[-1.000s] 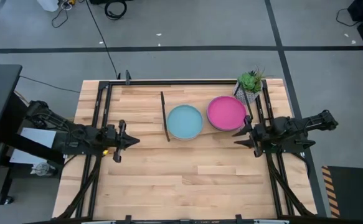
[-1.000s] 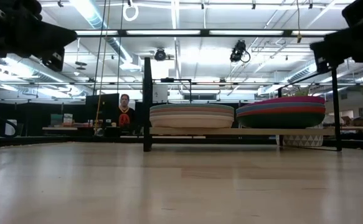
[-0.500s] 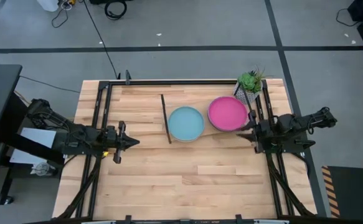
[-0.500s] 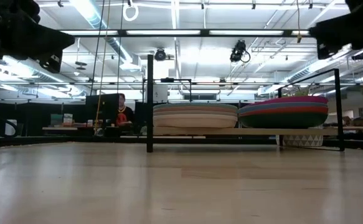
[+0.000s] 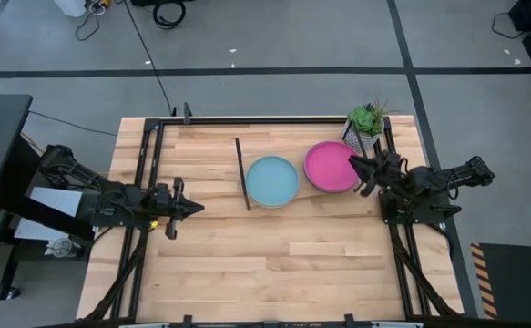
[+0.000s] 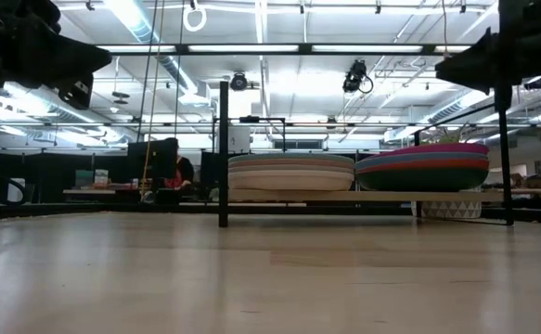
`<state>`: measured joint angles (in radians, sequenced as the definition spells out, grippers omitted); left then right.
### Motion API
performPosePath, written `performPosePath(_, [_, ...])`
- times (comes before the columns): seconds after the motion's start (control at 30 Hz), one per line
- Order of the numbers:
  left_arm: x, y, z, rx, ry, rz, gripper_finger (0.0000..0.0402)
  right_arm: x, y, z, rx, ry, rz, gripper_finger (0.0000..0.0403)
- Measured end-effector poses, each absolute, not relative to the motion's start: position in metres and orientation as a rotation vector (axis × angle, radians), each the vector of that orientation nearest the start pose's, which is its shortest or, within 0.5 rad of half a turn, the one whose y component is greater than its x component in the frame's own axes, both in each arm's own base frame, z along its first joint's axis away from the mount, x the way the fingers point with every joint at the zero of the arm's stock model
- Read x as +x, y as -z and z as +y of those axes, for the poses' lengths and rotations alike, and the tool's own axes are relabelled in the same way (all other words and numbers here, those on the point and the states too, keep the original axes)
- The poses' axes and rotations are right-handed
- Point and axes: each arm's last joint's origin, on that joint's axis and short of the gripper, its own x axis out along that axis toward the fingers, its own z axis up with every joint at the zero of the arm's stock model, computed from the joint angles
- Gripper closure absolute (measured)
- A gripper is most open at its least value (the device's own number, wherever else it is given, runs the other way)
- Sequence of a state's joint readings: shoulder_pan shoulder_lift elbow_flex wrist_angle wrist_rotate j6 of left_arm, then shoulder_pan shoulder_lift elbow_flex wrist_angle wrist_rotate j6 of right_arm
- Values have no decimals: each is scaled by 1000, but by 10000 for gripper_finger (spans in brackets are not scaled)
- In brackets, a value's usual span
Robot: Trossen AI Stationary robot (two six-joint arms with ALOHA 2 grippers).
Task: Place and stack plates onto a shelf
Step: Return to Home Position
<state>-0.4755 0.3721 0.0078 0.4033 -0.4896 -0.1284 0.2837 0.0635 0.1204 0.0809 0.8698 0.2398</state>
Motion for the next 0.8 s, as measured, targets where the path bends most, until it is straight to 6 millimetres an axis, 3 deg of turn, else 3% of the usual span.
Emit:
performPosePath(0.17, [111, -174, -42, -156, -11, -54, 386, 86, -206, 2, 540, 557, -257, 321])
performPosePath(0.3, [111, -174, -42, -156, -10, -57, 386, 86, -206, 2, 599, 524, -272, 321])
performPosePath(0.67, [111, -174, -42, -148, -10, -57, 386, 97, -213, 7, 584, 318, -270, 322])
performPosePath(0.8, [111, -174, -42, -147, -10, -57, 386, 105, -210, 5, 562, 338, -236, 327])
